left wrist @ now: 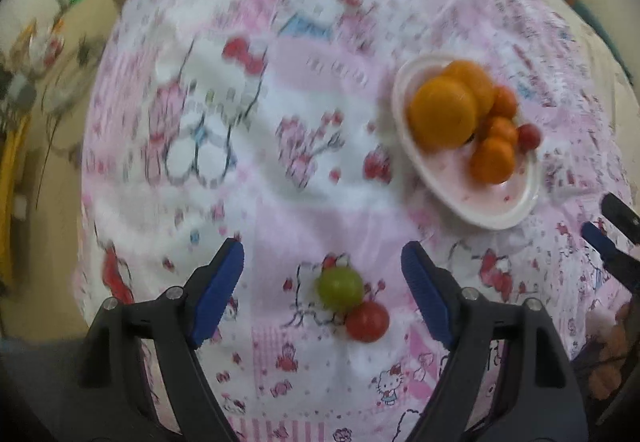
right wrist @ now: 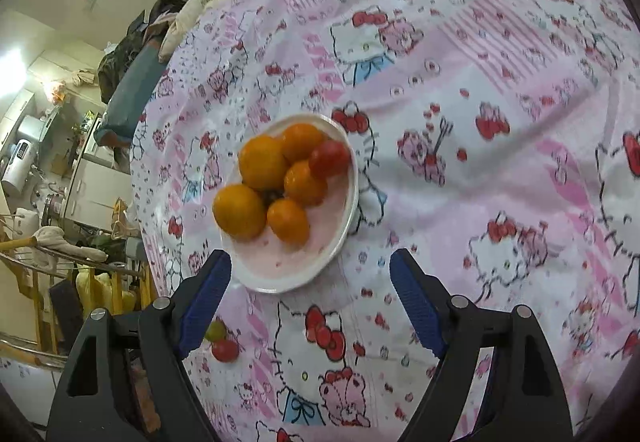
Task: Organize fruits
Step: 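Grasp the green cherry tomato with the left tool, then grasp the red cherry tomato with the right tool while the left holds the green one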
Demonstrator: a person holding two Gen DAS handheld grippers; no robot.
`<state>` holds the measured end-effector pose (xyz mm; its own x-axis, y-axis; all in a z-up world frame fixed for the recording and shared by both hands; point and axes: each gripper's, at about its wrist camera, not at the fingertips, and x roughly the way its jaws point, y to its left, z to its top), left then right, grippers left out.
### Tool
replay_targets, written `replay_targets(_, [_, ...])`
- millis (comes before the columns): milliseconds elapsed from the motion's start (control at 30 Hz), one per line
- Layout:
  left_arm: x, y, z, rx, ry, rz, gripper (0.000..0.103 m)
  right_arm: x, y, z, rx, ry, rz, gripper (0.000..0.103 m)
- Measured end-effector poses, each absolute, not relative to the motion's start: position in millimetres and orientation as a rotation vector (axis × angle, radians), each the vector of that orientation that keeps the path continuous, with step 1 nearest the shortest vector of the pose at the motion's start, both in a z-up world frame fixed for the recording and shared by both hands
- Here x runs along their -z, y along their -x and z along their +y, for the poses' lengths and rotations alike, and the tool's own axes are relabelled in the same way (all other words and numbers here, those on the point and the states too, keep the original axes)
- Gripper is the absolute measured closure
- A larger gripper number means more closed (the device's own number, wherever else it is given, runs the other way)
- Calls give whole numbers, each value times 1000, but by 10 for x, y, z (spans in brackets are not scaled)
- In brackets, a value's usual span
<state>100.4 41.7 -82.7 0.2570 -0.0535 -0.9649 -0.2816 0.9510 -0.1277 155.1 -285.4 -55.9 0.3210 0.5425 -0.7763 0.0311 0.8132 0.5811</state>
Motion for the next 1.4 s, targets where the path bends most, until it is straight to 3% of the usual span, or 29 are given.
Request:
replay_targets(133, [1015, -977, 405, -189, 346, 1369, 26, 589, -1541, -2805, -357, -537, 1219, 19])
replay_targets(333, [1116, -957, 322, -172, 378, 1413, 47, 599, -1555, -2825, -353, -539, 1219, 19])
replay_targets(433, [1136, -985, 255, -151, 373, 1431, 65, 631, -1567, -2854, -365, -588, 1229, 19])
replay_targets(667, [1178, -991, 108, -137, 347, 1469, 67, 665, -1579, -2888, -362, -627, 1235, 19])
replay_targets(833, [1200, -1018, 112, -145, 342, 1468, 78, 657, -1578, -2869, -368, -622, 1238, 19])
replay_targets(1300, [694, -971, 660, -179, 406, 1328, 79, 718, -1350, -2144, -584, -441, 1363, 19])
replay_targets(1400, [615, -955, 798, -195, 424, 1298, 79, 767, -1180, -1697, -676, -329, 1397, 28])
